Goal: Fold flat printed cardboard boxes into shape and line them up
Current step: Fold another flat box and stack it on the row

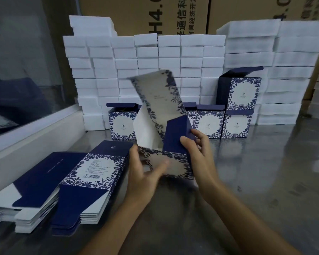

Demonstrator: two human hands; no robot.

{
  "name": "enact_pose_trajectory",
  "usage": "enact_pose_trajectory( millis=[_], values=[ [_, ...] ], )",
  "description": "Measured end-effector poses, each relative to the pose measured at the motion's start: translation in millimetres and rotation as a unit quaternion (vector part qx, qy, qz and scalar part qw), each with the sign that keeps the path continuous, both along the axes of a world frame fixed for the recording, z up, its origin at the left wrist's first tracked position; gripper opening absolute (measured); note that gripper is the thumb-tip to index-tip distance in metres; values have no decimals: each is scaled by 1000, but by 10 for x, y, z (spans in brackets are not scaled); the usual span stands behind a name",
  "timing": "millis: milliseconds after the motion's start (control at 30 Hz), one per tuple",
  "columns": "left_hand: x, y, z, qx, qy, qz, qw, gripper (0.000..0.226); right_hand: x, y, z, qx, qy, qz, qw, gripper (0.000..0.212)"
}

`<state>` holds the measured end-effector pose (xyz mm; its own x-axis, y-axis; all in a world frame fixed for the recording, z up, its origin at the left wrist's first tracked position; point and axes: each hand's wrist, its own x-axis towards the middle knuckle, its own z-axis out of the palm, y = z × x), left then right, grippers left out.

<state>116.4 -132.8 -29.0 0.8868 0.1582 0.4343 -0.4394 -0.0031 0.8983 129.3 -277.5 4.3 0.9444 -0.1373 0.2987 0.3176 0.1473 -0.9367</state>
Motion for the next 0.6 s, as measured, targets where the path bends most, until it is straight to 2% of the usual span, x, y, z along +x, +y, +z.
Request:
enact_pose_trajectory(
  millis=[67, 100, 167, 300, 400, 467, 567, 600],
  values=[
    [32, 52, 36, -83, 49, -16, 995, 61, 37, -83, 17, 16, 2, 13, 1000, 42],
    [43, 79, 59, -115, 66, -12, 991, 62, 52, -111, 21, 28, 10, 19, 999, 39],
    [62, 127, 108, -146, 90, -9, 985, 68, 68, -133, 17, 37, 32, 32, 998, 47],
    [71, 143, 146, -164, 143, -62, 974, 73, 65, -101, -15, 37, 43, 57, 997, 51],
    [79, 189, 165, -165, 143, -81, 973, 73, 57, -93, -20, 9, 33, 58, 998, 62],
    [86, 216, 174, -164, 133, -81, 974, 56, 33, -92, -5, -14, 11, 66, 998, 72],
    [105, 224, 181, -153, 107, -35, 982, 11, -8, -77, 32, -77, -25, 77, 994, 83],
    [111, 228, 173, -134, 97, -14, 986, 11, -21, -72, 42, -98, -35, 73, 992, 80]
  ],
)
